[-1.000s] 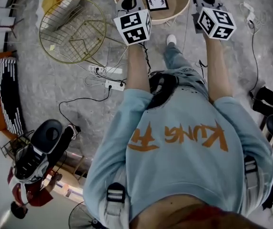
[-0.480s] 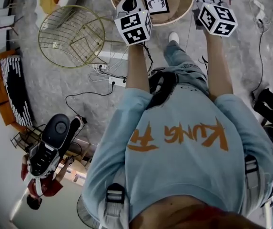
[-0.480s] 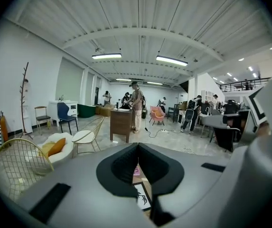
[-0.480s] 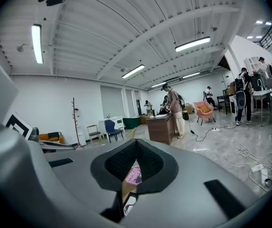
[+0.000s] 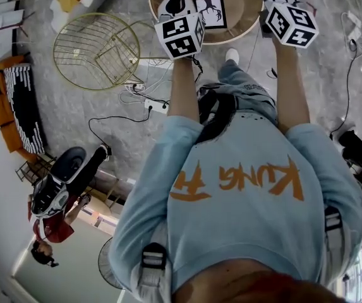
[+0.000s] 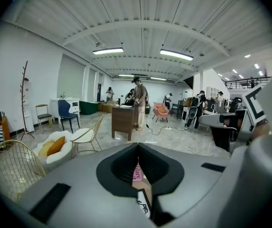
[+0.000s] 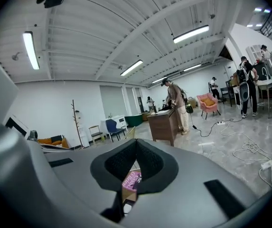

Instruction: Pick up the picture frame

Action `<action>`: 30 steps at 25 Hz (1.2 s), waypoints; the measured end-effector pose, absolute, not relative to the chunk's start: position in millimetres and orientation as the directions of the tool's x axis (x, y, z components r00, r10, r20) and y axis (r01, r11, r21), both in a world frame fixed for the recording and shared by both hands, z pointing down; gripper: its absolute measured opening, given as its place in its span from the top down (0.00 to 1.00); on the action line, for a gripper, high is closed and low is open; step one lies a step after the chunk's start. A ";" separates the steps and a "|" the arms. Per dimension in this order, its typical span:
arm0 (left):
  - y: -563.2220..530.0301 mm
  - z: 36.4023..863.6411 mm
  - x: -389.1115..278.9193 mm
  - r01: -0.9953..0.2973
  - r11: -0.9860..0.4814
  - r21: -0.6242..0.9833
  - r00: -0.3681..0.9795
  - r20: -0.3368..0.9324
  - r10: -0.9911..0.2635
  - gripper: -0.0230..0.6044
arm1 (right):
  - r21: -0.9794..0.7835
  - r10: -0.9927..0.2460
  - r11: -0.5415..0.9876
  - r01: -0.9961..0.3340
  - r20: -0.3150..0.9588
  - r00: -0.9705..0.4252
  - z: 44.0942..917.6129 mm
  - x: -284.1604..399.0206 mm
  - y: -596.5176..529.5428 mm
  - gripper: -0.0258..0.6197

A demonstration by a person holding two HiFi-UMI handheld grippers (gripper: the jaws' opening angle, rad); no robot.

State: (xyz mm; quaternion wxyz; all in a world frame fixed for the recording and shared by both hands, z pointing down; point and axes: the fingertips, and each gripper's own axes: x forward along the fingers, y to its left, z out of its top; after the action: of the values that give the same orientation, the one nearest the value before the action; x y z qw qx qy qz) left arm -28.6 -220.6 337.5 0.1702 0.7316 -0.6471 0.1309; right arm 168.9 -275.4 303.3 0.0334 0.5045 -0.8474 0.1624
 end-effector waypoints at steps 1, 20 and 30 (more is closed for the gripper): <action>-223.1 336.8 -27.1 -0.991 -0.107 0.076 0.129 0.416 -0.900 0.93 | -0.248 -0.845 0.434 -0.866 0.222 -0.487 303.6 171.3 -278.7 0.96; -241.4 439.4 -47.3 -0.982 -0.091 0.165 0.172 0.584 -0.794 0.93 | -0.275 -0.773 0.412 -0.868 0.399 -0.493 404.8 129.3 -299.0 0.96; -226.9 524.5 -48.9 -0.967 -0.079 0.242 0.226 0.672 -0.705 0.93 | -0.292 -0.697 0.386 -0.875 0.529 -0.484 488.8 102.3 -270.3 0.96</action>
State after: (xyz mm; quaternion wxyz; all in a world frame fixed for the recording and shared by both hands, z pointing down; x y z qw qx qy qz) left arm -48.9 -226.9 524.5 0.3342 0.7078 -0.5906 0.1959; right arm 102.3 -270.3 488.8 0.1622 0.4813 -0.8165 0.2745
